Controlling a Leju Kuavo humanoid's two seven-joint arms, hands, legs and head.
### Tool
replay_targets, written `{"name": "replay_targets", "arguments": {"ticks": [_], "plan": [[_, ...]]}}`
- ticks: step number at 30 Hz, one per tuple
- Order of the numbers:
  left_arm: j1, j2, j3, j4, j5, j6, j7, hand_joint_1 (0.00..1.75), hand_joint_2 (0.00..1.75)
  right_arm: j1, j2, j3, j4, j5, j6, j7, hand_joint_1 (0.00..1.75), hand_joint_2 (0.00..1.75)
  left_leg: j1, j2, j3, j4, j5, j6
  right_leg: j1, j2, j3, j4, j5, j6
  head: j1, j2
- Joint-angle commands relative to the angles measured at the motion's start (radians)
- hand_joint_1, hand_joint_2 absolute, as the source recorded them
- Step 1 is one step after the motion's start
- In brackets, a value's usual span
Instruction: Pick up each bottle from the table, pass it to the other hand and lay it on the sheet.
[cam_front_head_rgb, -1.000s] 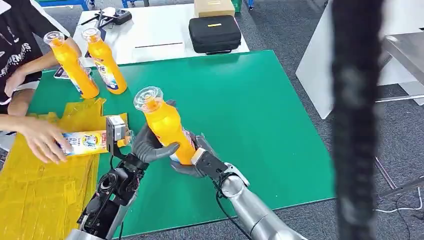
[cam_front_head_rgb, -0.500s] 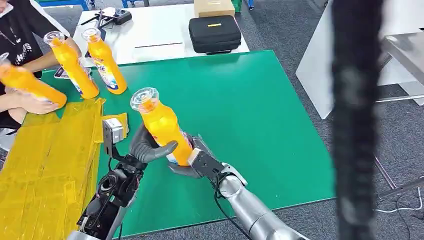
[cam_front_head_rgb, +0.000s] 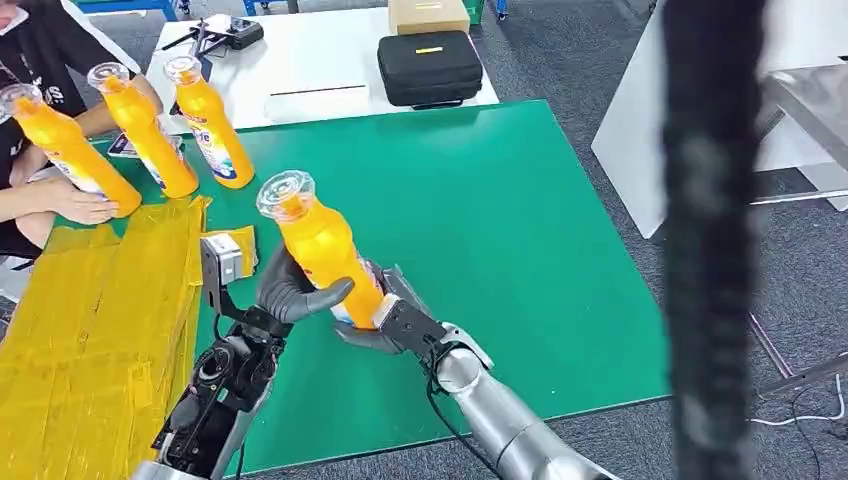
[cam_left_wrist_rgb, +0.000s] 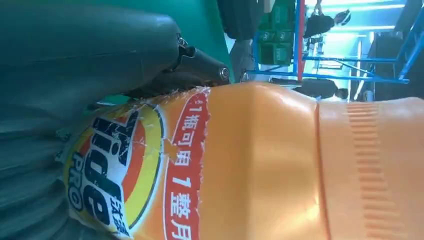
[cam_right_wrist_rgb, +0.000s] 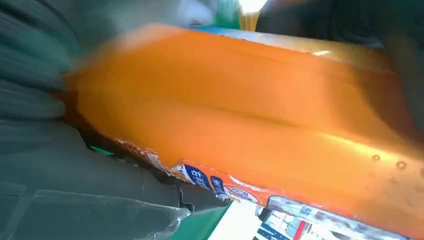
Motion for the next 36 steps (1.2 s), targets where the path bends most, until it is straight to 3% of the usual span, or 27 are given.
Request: {"name": "replay_targets", "arguments": {"ticks": [1,3,5,7,10,11,15,16,17,18,21,26,27,30,33,36], "plan": [[-0.063,-0.002,0.004,-0.031,-0.394,0.390,-0.021,1.75,1.75,0.044,-0.049,-0.026,-0.141,-0.023,-0.048,0.025,0.00,1.75,0.001,-0.002,0.002,0.001,-0.002,-0.002,0.001,-0.003,0.003,0.001,-0.002,0.000,0.000,0.000],[-0.059,0.007,0.028,-0.047,-0.700,0.610,0.022,1.75,1.75,0.086,-0.076,-0.050,-0.269,0.008,-0.077,0.058,0.00,1.75,0.001,-0.002,0.002,0.001,-0.002,-0.003,0.001,-0.003,0.003,0.001,-0.003,0.000,-0.001,0.000],[-0.055,0.023,0.058,-0.049,-0.802,0.661,0.043,1.75,1.75,0.111,-0.092,-0.074,-0.342,0.019,-0.085,0.083,0.00,1.75,0.001,-0.002,0.003,0.001,-0.002,-0.003,0.001,-0.004,0.004,0.001,-0.003,0.000,0.001,0.000],[-0.065,0.050,0.073,-0.016,-1.077,0.762,0.115,1.75,1.75,0.152,-0.103,-0.122,-0.434,0.000,-0.114,0.120,0.00,1.75,0.000,0.001,0.005,0.001,-0.003,-0.003,0.000,-0.001,0.005,0.001,-0.003,0.000,-0.001,0.000],[-0.093,0.082,0.094,0.046,-1.294,0.785,0.181,1.75,1.75,0.174,-0.130,-0.161,-0.492,-0.017,-0.150,0.130,0.00,1.75,0.000,-0.003,0.003,0.000,-0.002,-0.003,0.001,-0.005,0.004,0.000,-0.003,0.000,0.001,0.000],[-0.107,0.097,0.100,0.080,-1.389,0.797,0.220,1.75,1.75,0.185,-0.135,-0.169,-0.510,-0.021,-0.162,0.128,0.00,1.75,0.002,-0.003,0.009,0.003,-0.006,-0.006,0.002,-0.006,0.010,0.003,-0.007,-0.001,0.000,0.000],[-0.139,0.149,0.146,0.197,-1.654,0.819,0.325,1.75,1.75,0.217,-0.151,-0.186,-0.553,-0.024,-0.192,0.123,0.00,1.75,0.001,0.000,0.006,0.000,-0.003,-0.004,0.001,-0.002,0.006,0.000,-0.002,-0.001,0.001,0.000],[-0.145,0.159,0.165,0.225,-1.731,0.781,0.392,1.75,1.75,0.225,-0.153,-0.187,-0.561,-0.023,-0.197,0.123,0.00,1.75,0.000,0.000,0.004,-0.001,-0.001,-0.003,0.000,-0.001,0.004,0.000,-0.001,0.000,0.000,0.000],[-0.169,0.230,0.086,0.264,-1.784,0.734,0.530,1.75,1.75,0.237,-0.156,-0.190,-0.571,-0.020,-0.201,0.123,0.00,1.75,0.001,0.001,0.007,0.000,-0.003,-0.004,0.001,-0.002,0.007,0.000,-0.003,-0.001,0.000,0.000],[-0.189,0.266,0.009,0.298,-1.784,0.701,0.618,1.75,1.75,0.244,-0.158,-0.191,-0.575,-0.017,-0.203,0.122,0.00,1.75,0.001,0.001,0.004,-0.001,-0.002,-0.003,0.001,-0.001,0.004,0.000,-0.002,-0.001,0.000,0.000],[-0.257,0.302,-0.086,0.468,-1.784,0.620,0.699,1.75,1.75,0.254,-0.161,-0.196,-0.583,-0.014,-0.209,0.122,0.00,1.75,0.001,-0.001,0.006,0.000,-0.002,-0.004,0.001,-0.003,0.006,0.000,-0.003,-0.001,0.000,0.000],[-0.298,0.304,-0.148,0.561,-1.784,0.588,0.758,1.75,1.75,0.244,-0.155,-0.195,-0.575,-0.010,-0.208,0.121,0.00,1.75,0.001,0.001,0.003,0.000,-0.001,-0.003,0.001,-0.001,0.002,0.000,-0.001,-0.001,0.000,0.000],[-0.298,0.281,-0.081,0.590,-1.779,0.554,0.756,1.75,1.75,0.242,-0.153,-0.195,-0.576,-0.007,-0.207,0.123,0.00,1.75,0.002,0.001,0.005,0.001,-0.003,-0.004,0.002,-0.002,0.005,0.001,-0.003,-0.001,0.000,0.000],[-0.329,0.262,-0.034,0.716,-1.779,0.458,0.783,1.75,1.75,0.232,-0.142,-0.192,-0.572,0.010,-0.192,0.137,0.00,1.75,0.001,0.002,0.003,0.000,-0.001,-0.003,0.001,0.000,0.002,0.000,-0.001,-0.001,0.000,0.000],[-0.340,0.243,0.055,0.782,-1.781,0.473,0.744,1.75,1.75,0.214,-0.132,-0.191,-0.554,0.021,-0.185,0.146,0.00,1.75,0.002,0.004,0.006,0.001,-0.003,-0.005,0.001,0.002,0.006,0.001,-0.003,-0.001,0.000,0.000],[-0.337,0.238,0.067,0.787,-1.784,0.493,0.736,1.73,1.75,0.213,-0.131,-0.192,-0.551,0.022,-0.184,0.147,0.00,1.75,0.001,0.002,0.003,0.001,-0.001,-0.004,0.001,-0.001,0.003,0.001,-0.002,-0.001,0.000,0.000]]}}
